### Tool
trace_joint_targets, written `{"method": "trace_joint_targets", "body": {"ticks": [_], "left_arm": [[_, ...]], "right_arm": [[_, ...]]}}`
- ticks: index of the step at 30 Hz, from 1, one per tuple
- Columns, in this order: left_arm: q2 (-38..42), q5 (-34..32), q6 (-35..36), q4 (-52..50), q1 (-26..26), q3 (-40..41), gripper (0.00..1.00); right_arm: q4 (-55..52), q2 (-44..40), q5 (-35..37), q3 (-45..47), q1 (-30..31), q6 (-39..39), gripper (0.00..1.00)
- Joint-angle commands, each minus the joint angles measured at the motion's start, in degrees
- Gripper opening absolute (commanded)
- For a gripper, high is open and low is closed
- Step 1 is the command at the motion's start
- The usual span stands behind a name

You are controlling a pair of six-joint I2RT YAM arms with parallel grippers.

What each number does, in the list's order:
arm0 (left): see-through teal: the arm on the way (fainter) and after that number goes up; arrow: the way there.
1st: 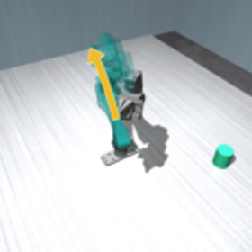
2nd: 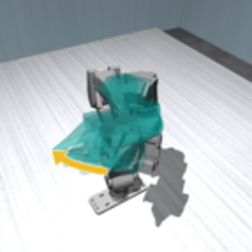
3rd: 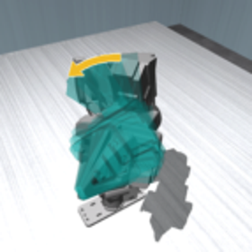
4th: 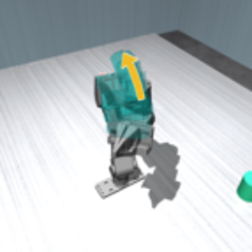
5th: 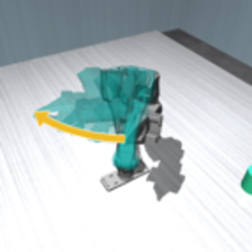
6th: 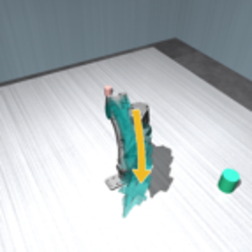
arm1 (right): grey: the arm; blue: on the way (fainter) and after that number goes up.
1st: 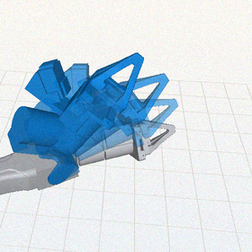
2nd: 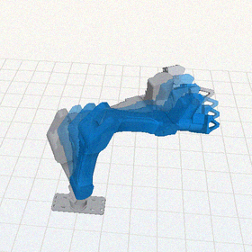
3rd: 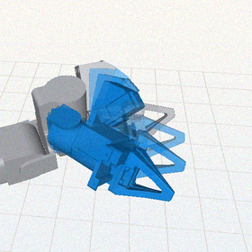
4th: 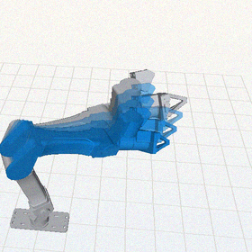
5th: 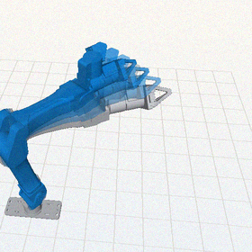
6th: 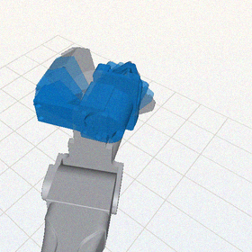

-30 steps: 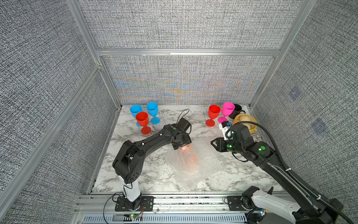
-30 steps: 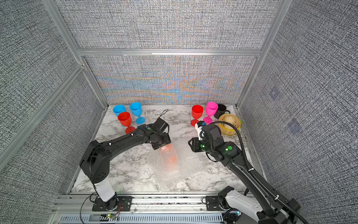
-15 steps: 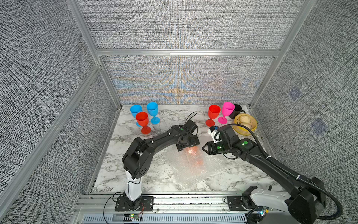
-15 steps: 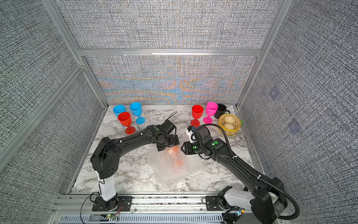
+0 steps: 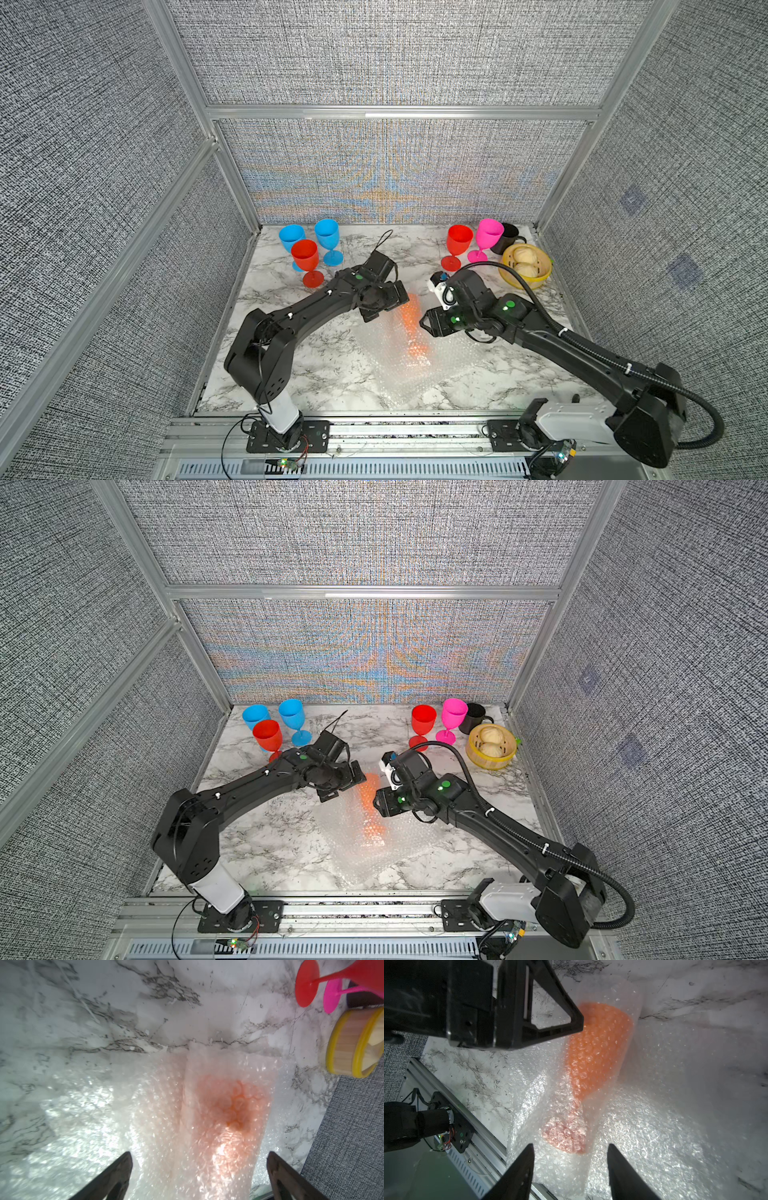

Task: Unpack wine glasses from bubble wrap
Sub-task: Place the bubble wrap at the center of the board, then unwrap the bubble wrap.

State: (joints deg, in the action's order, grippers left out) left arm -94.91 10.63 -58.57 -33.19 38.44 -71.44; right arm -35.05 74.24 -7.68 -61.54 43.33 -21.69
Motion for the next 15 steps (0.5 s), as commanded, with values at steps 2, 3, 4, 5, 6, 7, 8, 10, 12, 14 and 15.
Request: {"method": "trace_joint_targets", "body": {"ticks": [2,3,4,5,6,7,8,10,12,14,15], "left_arm": [[6.07,-2.32,-1.18,-1.28,-3.4,2.75,1.0],[7.44,-4.01,-1.94,-2.2,-4.23,3.49,1.0],[8.65,-5.29,-2.09,-2.89,-5.0,4.14,1.0],[9.54,-6.04,-1.91,-3.31,-5.54,4.65,1.0],[10.38,-6.7,-1.67,-4.08,-6.14,5.13,1.0],[11.15,-7.53,-1.55,-4.99,-6.58,5.63,1.0],[11.69,-8.3,-1.6,-5.77,-6.85,5.93,1.0],[12.7,-9.1,-1.46,-6.62,-7.4,7.07,1.0],[13.44,-8.68,-1.32,-5.9,-7.72,8.72,1.0],[13.61,-8.11,-1.51,-5.21,-7.93,9.94,1.0],[13.68,-7.85,-1.65,-4.99,-8.02,10.4,1.0]], "right_arm": [[-1.65,2.56,5.49,-3.79,3.87,-0.36,0.58],[-0.88,3.72,4.52,-4.68,4.57,-0.94,0.58],[-0.48,5.46,3.72,-5.63,5.22,-1.48,0.58],[-0.66,7.18,3.71,-6.67,5.84,-1.87,0.58],[-0.88,9.11,4.04,-7.74,6.62,-2.1,0.58],[-1.13,11.07,4.42,-8.61,7.33,-2.14,0.58],[-1.53,12.63,4.96,-9.52,7.92,-2.29,0.58],[-2.99,16.05,6.26,-11.4,9.03,-2.33,0.58],[-4.25,18.45,7.77,-12.89,9.81,-2.09,0.58],[-5.27,19.87,9.53,-13.61,10.1,-1.99,0.58],[-5.52,20.25,10.61,-13.7,10.02,-1.95,0.58]]}}
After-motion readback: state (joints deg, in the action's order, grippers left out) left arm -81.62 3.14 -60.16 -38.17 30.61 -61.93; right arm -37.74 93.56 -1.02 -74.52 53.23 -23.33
